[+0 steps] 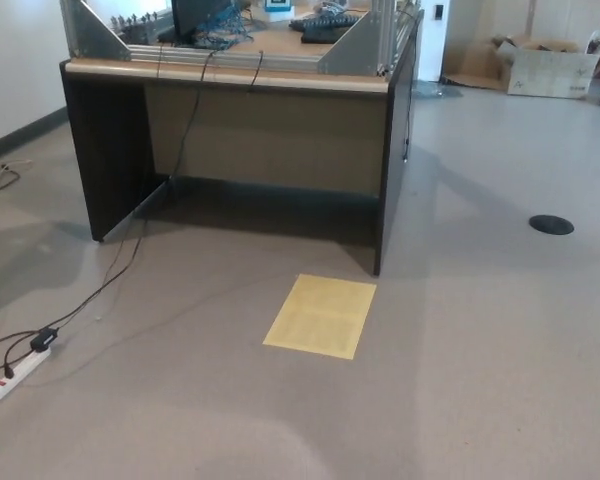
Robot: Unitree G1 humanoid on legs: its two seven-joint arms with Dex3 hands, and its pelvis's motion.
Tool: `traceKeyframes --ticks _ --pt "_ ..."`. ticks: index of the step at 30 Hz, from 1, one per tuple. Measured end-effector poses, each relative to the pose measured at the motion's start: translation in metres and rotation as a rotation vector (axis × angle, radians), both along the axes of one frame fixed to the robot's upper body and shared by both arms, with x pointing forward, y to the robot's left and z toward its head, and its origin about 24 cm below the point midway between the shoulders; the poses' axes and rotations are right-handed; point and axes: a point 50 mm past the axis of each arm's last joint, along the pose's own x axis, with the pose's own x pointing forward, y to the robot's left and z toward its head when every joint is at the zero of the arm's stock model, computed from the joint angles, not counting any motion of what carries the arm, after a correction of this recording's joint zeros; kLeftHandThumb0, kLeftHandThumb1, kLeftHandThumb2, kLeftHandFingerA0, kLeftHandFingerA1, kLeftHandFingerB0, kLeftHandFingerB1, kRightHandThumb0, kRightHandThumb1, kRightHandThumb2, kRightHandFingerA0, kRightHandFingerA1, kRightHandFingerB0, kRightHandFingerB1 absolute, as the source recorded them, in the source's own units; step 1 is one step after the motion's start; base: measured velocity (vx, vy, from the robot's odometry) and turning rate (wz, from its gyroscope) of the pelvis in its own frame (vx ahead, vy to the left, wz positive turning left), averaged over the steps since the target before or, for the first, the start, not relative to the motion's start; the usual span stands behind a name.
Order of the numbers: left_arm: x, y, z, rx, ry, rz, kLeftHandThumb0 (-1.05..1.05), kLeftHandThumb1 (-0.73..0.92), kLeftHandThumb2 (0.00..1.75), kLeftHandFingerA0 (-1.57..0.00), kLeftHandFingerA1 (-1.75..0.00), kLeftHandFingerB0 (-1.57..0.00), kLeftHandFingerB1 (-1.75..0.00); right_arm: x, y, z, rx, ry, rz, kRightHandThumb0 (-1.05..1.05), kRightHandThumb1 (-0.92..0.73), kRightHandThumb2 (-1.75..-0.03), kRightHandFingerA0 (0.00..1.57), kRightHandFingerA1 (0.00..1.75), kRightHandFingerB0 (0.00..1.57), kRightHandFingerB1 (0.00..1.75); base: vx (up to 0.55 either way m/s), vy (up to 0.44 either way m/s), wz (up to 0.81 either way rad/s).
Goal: A person hands over a black lunchbag to the robot and the robot uses its left hand to grab the strips of the lunchbag, the gives it back to the person.
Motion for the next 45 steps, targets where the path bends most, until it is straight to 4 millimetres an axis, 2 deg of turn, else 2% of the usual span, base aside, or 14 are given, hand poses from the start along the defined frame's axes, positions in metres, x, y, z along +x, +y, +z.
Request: traceKeyframes --ticks 5,6,9,11,12,13,15,19,20,21,30,32,35,45 --pt "0.001 0.001 0.01 -0.009 -0.079 -0.034 -0.2 0.39 0.9 -0.07 -0.51 -0.07 -0.49 -0.001 0.002 0.001 -0.004 -0.051 0.016 -0.42 -0.59 -0.57 0.52 0.44 0.32 0.34 0.0 0.0 0.0" --pt "0.003 0.001 0.014 -0.015 -0.103 -0.044 -0.38 0.47 0.6 -0.16 -0.33 -0.18 -0.31 -0.001 0.003 0.001 -0.005 -0.06 0.021 -0.42 -0.59 -0.57 0.51 0.44 0.33 0.34 0.0 0.0 0.0" --pt "0.014 -0.002 0.034 -0.022 -0.208 -0.098 -0.37 0.48 0.6 -0.14 -0.33 -0.16 -0.3 -0.002 0.005 0.001 -0.013 -0.082 0.033 -0.43 -0.59 -0.57 0.51 0.44 0.33 0.33 -0.01 0.0 0.03" --pt "0.03 -0.006 0.064 0.005 -0.327 -0.171 -0.35 0.49 0.59 -0.15 -0.32 -0.16 -0.3 -0.002 0.006 0.002 -0.019 -0.101 0.042 -0.43 -0.59 -0.57 0.51 0.44 0.33 0.33 0.0 0.0 0.0" --pt "0.037 -0.009 0.078 0.02 -0.382 -0.205 -0.19 0.46 0.93 -0.01 -0.48 -0.01 -0.46 -0.002 0.007 0.003 -0.021 -0.107 0.044 -0.42 -0.59 -0.57 0.51 0.43 0.32 0.33 0.0 0.0 0.0" --pt "0.038 -0.01 0.081 0.023 -0.396 -0.214 -0.34 0.49 0.6 -0.13 -0.31 -0.13 -0.29 -0.002 0.007 0.003 -0.022 -0.109 0.045 -0.42 -0.6 -0.57 0.5 0.44 0.32 0.33 0.0 0.0 0.0" --pt "0.052 -0.021 0.113 0.06 -0.51 -0.289 -0.21 0.44 0.92 0.0 -0.48 0.0 -0.46 -0.001 0.007 0.003 -0.024 -0.117 0.048 -0.42 -0.6 -0.57 0.5 0.44 0.32 0.34 0.0 0.0 0.0" --pt "0.071 -0.044 0.168 0.133 -0.691 -0.417 -0.24 0.42 0.91 0.0 -0.48 0.0 -0.46 -0.001 0.008 0.004 -0.026 -0.125 0.05 -0.42 -0.59 -0.57 0.5 0.43 0.34 0.34 0.0 0.0 0.0" --pt "0.076 -0.052 0.188 0.161 -0.747 -0.46 -0.43 0.48 0.62 -0.14 -0.32 -0.14 -0.31 -0.001 0.008 0.004 -0.026 -0.128 0.05 -0.42 -0.59 -0.57 0.5 0.43 0.34 0.34 0.0 0.0 0.0" --pt "0.078 -0.058 0.202 0.182 -0.787 -0.491 -0.25 0.4 0.91 0.0 -0.48 0.0 -0.46 -0.001 0.008 0.004 -0.026 -0.13 0.051 -0.41 -0.59 -0.57 0.51 0.44 0.34 0.34 0.0 0.0 0.0" --pt "0.085 -0.114 0.295 0.303 -1.028 -0.7 -0.25 0.41 0.91 0.0 -0.48 0.0 -0.47 0.0 0.008 0.005 -0.027 -0.142 0.052 -0.4 -0.59 -0.57 0.5 0.43 0.35 0.35 0.0 0.0 0.0" --pt "0.085 -0.124 0.309 0.32 -1.06 -0.735 -0.5 0.43 0.66 -0.14 -0.35 -0.09 -0.34 0.0 0.008 0.006 -0.026 -0.144 0.053 -0.39 -0.59 -0.57 0.52 0.44 0.35 0.35 0.0 0.0 0.0" --pt "0.085 -0.144 0.328 0.343 -1.096 -0.794 -0.26 0.37 0.89 0.0 -0.49 0.0 -0.47 0.0 0.008 0.005 -0.025 -0.145 0.054 -0.39 -0.58 -0.57 0.53 0.44 0.35 0.35 0.0 0.0 0.0" --pt "0.079 -0.197 0.362 0.366 -1.146 -0.938 -0.47 0.44 0.62 -0.08 -0.25 -0.09 -0.22 0.0 0.009 0.005 -0.023 -0.147 0.057 -0.39 -0.58 -0.57 0.52 0.44 0.34 0.36 0.0 0.0 0.0"
